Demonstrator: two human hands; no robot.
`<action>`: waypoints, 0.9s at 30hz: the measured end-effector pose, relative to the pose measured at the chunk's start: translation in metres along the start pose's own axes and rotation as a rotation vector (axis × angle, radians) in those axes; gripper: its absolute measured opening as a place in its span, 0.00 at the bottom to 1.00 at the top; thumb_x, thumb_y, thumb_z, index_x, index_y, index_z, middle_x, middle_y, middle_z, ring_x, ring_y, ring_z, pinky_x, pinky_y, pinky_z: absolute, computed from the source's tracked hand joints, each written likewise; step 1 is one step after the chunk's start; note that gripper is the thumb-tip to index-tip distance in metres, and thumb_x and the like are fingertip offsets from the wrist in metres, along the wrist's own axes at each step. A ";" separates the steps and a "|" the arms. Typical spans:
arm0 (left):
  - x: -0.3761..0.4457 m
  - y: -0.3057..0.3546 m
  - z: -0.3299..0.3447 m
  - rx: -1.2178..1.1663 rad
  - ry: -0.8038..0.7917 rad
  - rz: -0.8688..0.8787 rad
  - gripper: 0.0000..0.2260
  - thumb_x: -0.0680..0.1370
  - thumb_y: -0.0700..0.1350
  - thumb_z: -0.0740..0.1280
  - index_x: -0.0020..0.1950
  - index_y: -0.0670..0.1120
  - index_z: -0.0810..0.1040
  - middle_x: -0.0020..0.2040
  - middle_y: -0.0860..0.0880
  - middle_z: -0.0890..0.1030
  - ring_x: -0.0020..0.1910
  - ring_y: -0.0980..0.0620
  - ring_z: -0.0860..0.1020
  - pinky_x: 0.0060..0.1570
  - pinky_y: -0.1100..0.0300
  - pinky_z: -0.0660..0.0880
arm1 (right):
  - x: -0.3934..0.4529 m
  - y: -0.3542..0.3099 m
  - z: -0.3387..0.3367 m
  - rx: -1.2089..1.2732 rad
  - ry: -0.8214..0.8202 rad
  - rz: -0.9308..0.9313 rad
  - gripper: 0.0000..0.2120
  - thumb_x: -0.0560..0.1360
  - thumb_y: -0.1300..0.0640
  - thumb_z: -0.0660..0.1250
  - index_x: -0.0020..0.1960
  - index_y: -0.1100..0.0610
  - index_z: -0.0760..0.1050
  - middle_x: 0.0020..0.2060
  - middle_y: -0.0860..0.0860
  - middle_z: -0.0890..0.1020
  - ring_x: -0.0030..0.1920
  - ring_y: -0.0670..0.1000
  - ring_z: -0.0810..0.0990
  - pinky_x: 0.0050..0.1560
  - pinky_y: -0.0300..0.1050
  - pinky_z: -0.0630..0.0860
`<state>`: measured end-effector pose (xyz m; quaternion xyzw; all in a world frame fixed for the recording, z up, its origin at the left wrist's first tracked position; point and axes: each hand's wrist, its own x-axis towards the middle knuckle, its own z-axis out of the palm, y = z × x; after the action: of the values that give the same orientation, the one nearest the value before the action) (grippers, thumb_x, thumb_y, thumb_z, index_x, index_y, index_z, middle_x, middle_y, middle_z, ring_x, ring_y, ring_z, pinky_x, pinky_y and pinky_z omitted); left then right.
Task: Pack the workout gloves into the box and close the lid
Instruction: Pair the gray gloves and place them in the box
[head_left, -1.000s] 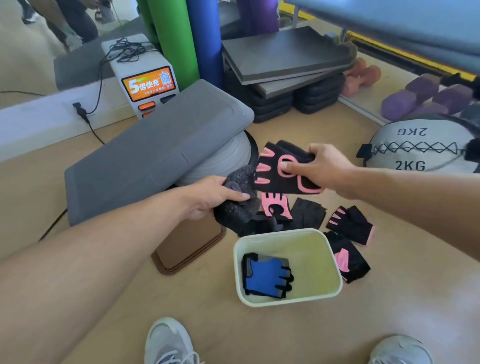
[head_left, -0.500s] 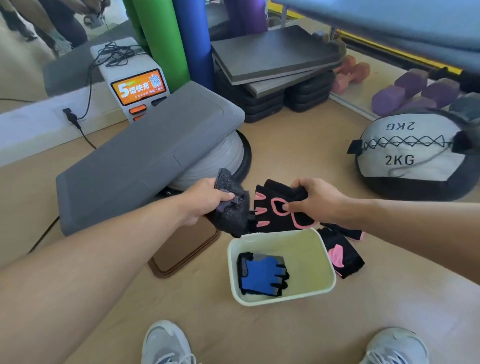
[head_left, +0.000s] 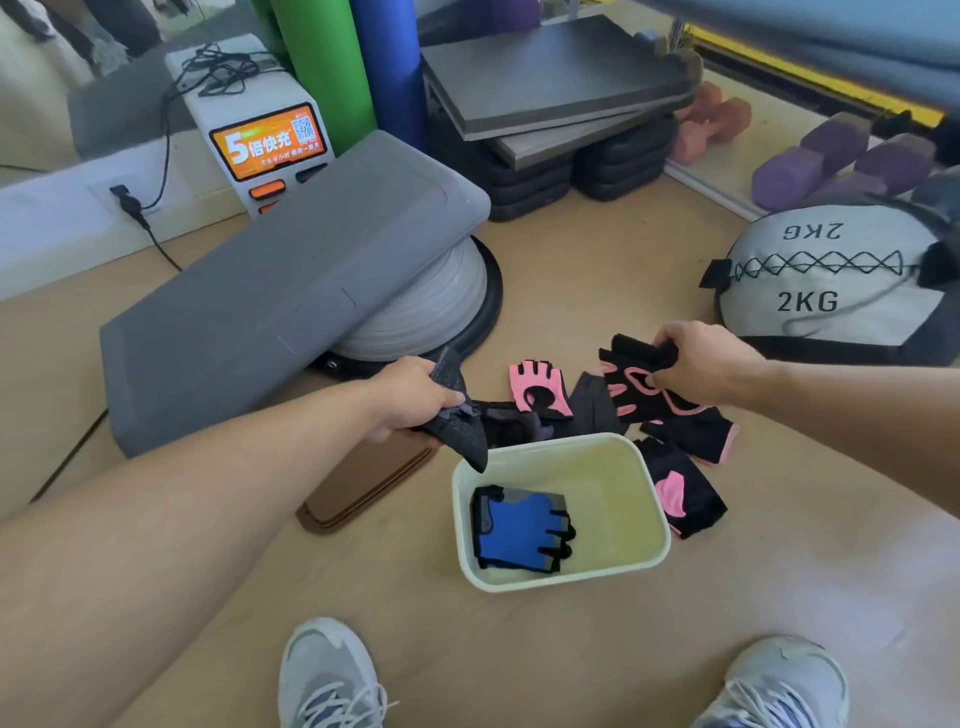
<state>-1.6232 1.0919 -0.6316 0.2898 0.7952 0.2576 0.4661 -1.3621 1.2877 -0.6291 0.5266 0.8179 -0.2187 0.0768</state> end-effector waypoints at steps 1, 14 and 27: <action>0.000 0.000 0.001 0.023 0.000 0.003 0.08 0.80 0.42 0.70 0.57 0.40 0.81 0.47 0.43 0.86 0.33 0.49 0.81 0.25 0.62 0.75 | 0.003 0.006 0.003 -0.012 -0.025 0.019 0.13 0.75 0.54 0.74 0.57 0.53 0.76 0.42 0.49 0.79 0.38 0.48 0.79 0.30 0.41 0.71; 0.009 -0.005 0.027 0.298 -0.001 0.116 0.15 0.76 0.42 0.75 0.61 0.50 0.79 0.52 0.46 0.84 0.45 0.51 0.82 0.36 0.61 0.76 | 0.008 0.049 0.047 -0.002 -0.382 0.120 0.14 0.81 0.59 0.66 0.66 0.54 0.75 0.55 0.54 0.82 0.52 0.54 0.82 0.36 0.40 0.75; 0.001 -0.015 0.022 1.004 -0.233 0.250 0.06 0.78 0.48 0.69 0.54 0.53 0.78 0.40 0.54 0.80 0.44 0.50 0.80 0.42 0.53 0.77 | -0.001 0.012 0.084 -0.167 -0.595 -0.052 0.15 0.83 0.58 0.62 0.69 0.57 0.74 0.49 0.53 0.85 0.43 0.49 0.87 0.40 0.42 0.83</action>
<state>-1.6070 1.0855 -0.6520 0.5964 0.7232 -0.1350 0.3209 -1.3594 1.2542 -0.7075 0.4102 0.7879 -0.2974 0.3499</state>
